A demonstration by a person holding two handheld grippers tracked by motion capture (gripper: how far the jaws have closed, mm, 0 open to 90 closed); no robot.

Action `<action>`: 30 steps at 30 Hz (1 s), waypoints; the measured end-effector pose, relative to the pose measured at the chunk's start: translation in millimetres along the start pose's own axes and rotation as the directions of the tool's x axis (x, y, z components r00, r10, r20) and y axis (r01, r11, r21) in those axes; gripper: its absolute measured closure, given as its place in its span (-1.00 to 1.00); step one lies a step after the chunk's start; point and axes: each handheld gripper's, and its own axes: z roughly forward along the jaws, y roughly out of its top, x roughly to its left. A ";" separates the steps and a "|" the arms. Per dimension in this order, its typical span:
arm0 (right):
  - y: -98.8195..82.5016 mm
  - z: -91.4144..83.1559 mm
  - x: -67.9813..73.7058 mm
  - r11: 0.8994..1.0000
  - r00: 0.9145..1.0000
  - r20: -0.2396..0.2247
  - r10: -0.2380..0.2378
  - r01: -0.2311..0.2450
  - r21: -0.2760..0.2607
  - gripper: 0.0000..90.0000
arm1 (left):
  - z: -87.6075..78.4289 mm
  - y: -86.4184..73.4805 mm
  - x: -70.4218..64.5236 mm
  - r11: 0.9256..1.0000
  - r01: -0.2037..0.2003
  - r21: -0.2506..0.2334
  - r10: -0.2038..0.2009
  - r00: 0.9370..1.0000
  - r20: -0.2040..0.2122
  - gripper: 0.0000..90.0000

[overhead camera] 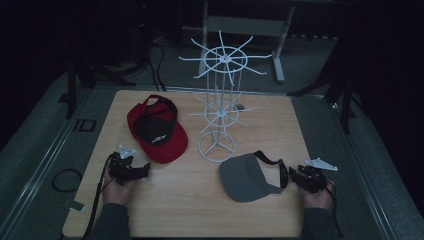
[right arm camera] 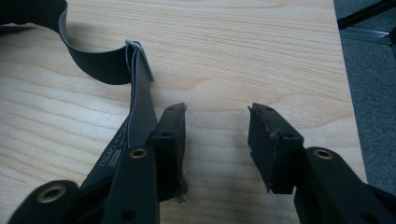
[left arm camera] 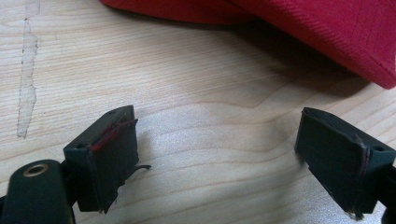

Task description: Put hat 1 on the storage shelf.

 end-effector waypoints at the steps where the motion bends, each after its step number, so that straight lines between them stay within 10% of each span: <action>1: 0.0 0.0 0.0 1.000 1.000 0.000 0.000 0.000 0.000 0.23 | 0.0 0.0 0.0 1.000 0.000 0.000 0.000 1.000 0.000 -0.70; 8: 0.0 0.1 1.6 1.000 1.000 0.008 0.010 -0.010 0.000 0.22 | -4.2 0.5 1.6 1.000 -0.019 0.020 0.018 1.000 0.022 -0.59; 17: 0.1 0.1 2.4 1.000 1.000 0.001 0.007 -0.007 0.003 0.15 | -14.5 4.2 6.8 0.997 -0.023 0.079 0.021 0.999 0.031 0.07; 30: 0.2 0.6 3.3 1.000 1.000 -0.014 -0.010 0.011 0.008 0.01 | -30.6 26.3 9.8 0.999 -0.002 0.045 -0.004 0.992 0.128 0.09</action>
